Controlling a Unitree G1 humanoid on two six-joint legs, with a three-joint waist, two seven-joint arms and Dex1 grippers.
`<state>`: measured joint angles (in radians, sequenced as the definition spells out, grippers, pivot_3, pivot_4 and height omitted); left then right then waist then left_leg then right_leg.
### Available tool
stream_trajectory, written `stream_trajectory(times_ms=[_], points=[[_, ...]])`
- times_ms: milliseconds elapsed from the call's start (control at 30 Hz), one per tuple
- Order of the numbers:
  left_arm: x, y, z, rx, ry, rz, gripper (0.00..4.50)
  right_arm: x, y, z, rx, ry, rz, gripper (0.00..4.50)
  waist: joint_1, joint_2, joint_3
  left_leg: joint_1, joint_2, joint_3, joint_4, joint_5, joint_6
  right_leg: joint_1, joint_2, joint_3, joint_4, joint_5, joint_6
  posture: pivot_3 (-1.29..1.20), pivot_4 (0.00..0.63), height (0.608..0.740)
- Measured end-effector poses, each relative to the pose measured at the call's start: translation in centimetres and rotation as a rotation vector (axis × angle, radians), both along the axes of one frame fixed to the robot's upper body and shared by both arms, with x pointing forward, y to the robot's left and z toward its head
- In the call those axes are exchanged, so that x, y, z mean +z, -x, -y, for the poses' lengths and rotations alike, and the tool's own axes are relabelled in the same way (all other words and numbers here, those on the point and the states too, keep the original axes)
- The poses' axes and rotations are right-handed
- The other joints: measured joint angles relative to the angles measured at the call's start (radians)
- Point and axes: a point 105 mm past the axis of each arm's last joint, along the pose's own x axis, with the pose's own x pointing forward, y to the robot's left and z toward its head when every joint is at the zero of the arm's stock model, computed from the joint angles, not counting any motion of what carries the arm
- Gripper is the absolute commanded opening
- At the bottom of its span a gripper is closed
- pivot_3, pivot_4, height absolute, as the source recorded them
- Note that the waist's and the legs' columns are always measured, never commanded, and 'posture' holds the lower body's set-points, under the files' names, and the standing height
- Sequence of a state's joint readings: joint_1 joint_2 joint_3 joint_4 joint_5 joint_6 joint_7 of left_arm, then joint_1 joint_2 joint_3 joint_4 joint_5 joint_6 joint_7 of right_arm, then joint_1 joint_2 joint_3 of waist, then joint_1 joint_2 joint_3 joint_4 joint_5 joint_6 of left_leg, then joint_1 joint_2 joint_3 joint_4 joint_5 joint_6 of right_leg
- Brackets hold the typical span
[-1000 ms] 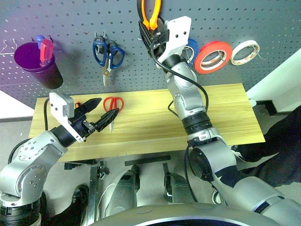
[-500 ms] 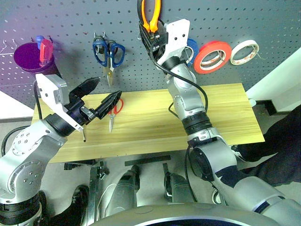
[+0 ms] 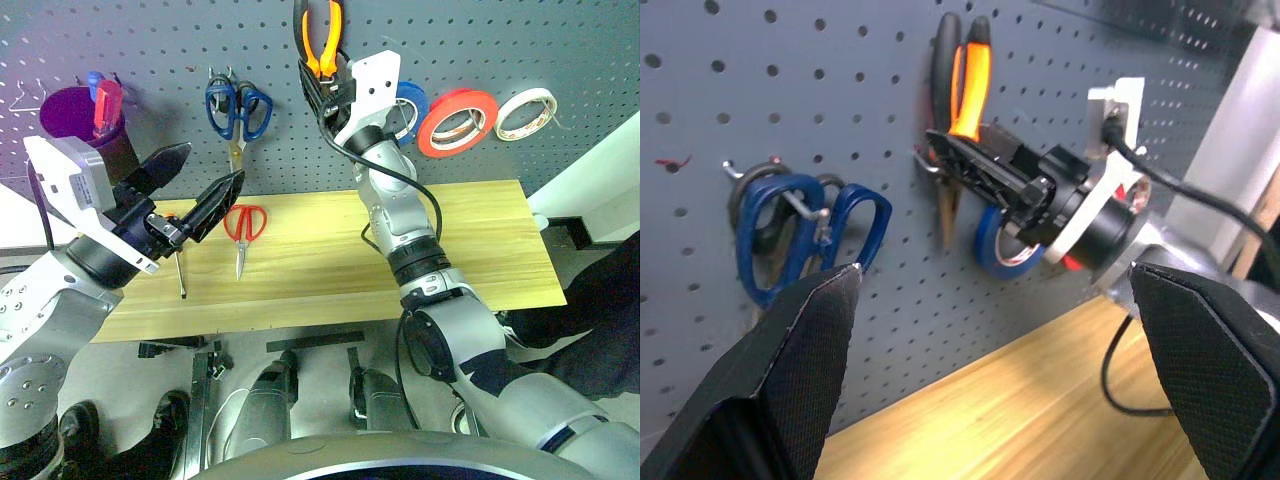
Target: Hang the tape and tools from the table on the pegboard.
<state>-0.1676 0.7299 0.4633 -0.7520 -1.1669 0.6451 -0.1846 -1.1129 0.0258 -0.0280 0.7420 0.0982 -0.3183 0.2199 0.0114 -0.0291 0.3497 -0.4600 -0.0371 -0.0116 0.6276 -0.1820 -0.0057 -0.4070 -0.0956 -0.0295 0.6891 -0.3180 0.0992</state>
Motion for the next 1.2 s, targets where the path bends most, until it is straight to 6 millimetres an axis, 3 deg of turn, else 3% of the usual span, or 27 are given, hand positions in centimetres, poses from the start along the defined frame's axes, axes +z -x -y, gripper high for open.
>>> stream_trajectory(times_ms=[567,600,633,800,1200], points=[[0.1,0.2,-0.6,0.039,0.008,-0.017,4.50,-0.5,-0.2,-0.5,-0.085,-0.010,-0.003,2.17,0.002,0.000,0.000,0.000,0.000,0.000,0.000,0.000,0.000,0.000,0.000,0.000,0.000,0.000,0.000,0.19,0.266,0.740],[0.1,0.2,-0.6,0.039,0.008,-0.017,4.50,-0.5,-0.2,-0.6,-0.086,-0.016,-0.007,2.83,0.002,0.000,0.000,0.000,0.000,0.000,0.000,0.000,0.000,0.000,0.000,0.000,0.000,0.000,0.000,0.19,0.269,0.740],[0.1,0.2,-0.6,0.039,0.008,-0.017,4.50,-0.5,-0.2,-0.6,-0.083,-0.022,-0.010,2.96,0.002,0.000,0.000,0.000,0.000,0.000,0.000,0.000,0.000,0.000,0.000,0.000,0.000,0.000,0.000,0.19,0.268,0.740],[0.1,0.2,-0.6,0.039,0.005,-0.016,4.50,-0.7,0.0,-1.3,-0.106,0.002,0.001,4.48,0.003,0.000,0.000,0.000,0.000,0.000,0.000,0.001,-0.001,0.000,0.000,0.000,0.000,0.000,-0.001,0.19,0.273,0.740],[0.0,0.2,-0.4,0.027,0.005,-0.018,4.50,-0.4,0.1,-0.8,-0.155,0.003,0.030,4.48,0.004,0.000,0.000,0.000,0.000,0.000,0.000,0.002,0.000,0.000,0.000,0.000,0.000,0.001,-0.001,0.18,0.276,0.740]])
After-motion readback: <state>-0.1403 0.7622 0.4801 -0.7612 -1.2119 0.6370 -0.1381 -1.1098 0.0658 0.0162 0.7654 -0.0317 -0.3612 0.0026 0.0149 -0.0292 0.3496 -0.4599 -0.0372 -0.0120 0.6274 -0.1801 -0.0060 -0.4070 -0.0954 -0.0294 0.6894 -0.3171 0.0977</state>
